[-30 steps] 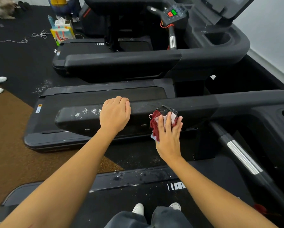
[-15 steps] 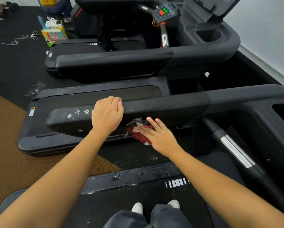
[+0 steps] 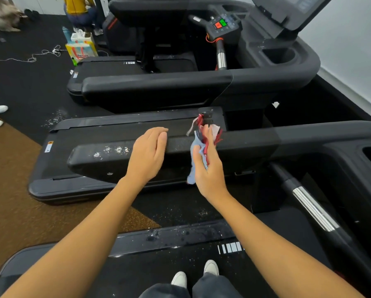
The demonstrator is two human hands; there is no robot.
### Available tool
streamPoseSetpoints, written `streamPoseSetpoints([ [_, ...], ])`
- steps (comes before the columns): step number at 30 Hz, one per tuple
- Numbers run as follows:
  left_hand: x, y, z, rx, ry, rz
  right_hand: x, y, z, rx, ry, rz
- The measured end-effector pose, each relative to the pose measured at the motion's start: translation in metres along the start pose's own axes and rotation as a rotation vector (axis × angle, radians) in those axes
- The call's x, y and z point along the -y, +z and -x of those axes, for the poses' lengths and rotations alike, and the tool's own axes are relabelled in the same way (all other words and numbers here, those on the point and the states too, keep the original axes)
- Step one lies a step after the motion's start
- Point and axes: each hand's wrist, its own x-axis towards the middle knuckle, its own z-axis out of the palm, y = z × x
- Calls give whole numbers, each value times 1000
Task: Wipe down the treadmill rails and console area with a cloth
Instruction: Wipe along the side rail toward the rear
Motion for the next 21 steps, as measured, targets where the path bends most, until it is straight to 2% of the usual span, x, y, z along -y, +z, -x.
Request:
streamPoseSetpoints([
  [3, -30, 0, 19, 61, -96, 312, 37, 14, 4, 117, 187, -298],
  [5, -47, 1, 31, 80, -198, 533, 50, 23, 7, 264, 211, -380],
  [8, -55, -6, 46, -53, -351, 752, 58, 30, 14, 480, 195, -404],
  [10, -53, -13, 56, -149, -382, 769, 57, 32, 14, 581, 204, -387],
  [12, -47, -18, 62, -246, -329, 690, 57, 32, 10, 599, 140, -259],
  [15, -24, -19, 59, -302, -216, 420, 51, 25, -9, 417, 91, -56],
  [17, -5, -10, 52, -193, -156, 130, 44, 15, -22, 267, 91, 26],
  [19, 5, 6, 48, -66, -27, -303, 39, 6, -34, 166, 75, 132],
  [21, 7, 20, 45, 4, 40, -537, 31, 1, -43, 117, 38, 255],
])
